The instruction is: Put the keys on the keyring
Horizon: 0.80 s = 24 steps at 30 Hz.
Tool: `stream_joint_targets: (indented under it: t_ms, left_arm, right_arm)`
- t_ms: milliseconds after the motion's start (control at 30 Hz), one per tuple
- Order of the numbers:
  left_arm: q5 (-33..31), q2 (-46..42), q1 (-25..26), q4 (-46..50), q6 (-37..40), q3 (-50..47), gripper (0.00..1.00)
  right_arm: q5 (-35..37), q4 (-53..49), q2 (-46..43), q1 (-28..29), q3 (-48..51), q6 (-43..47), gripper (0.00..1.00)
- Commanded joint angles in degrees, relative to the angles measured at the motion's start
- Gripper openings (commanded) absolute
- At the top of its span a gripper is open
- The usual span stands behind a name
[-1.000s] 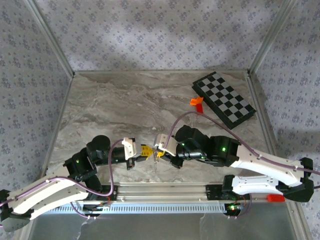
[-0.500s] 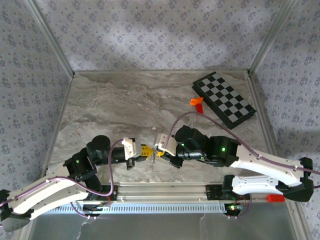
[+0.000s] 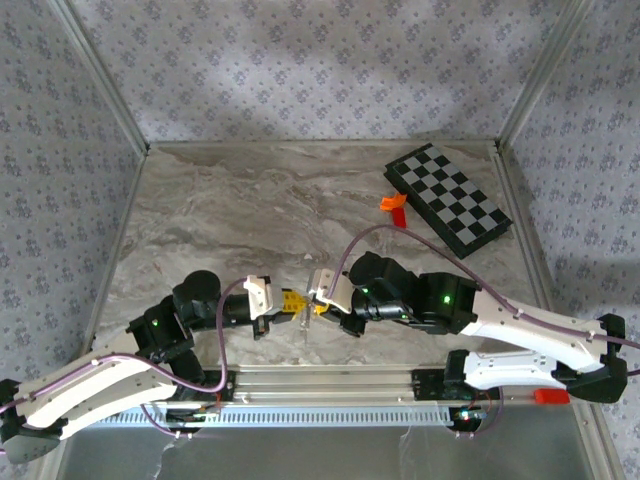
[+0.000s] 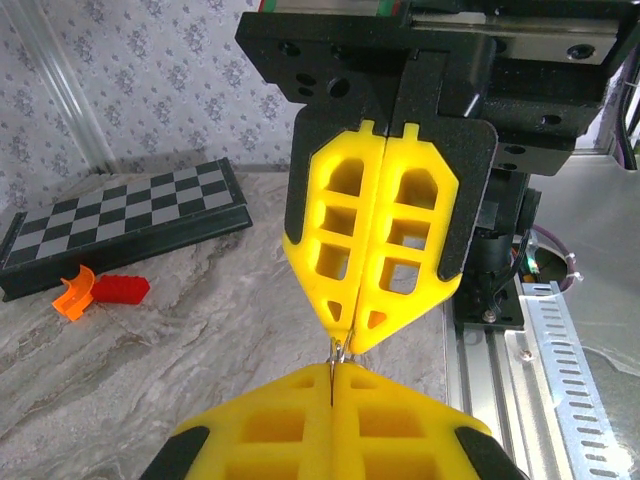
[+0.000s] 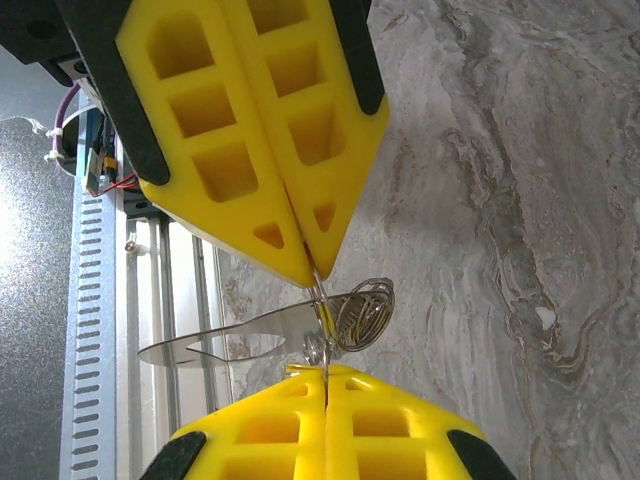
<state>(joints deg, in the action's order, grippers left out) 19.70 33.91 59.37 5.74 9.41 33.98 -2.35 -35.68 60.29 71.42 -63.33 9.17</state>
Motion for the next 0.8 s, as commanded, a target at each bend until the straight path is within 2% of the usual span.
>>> stream_joint_targets:
  t_ms: [0,767]
  left_arm:
    - [0.3,-0.1,0.2,-3.1,0.2,0.6,0.0]
    - [1.0,0.1,0.2,-3.1,0.2,0.8,0.0]
  right_arm:
    - [-0.8,0.6,-0.2,0.5,-1.6,1.1,0.0]
    - [1.0,-0.1,-0.3,0.4,-1.8,1.8,0.0]
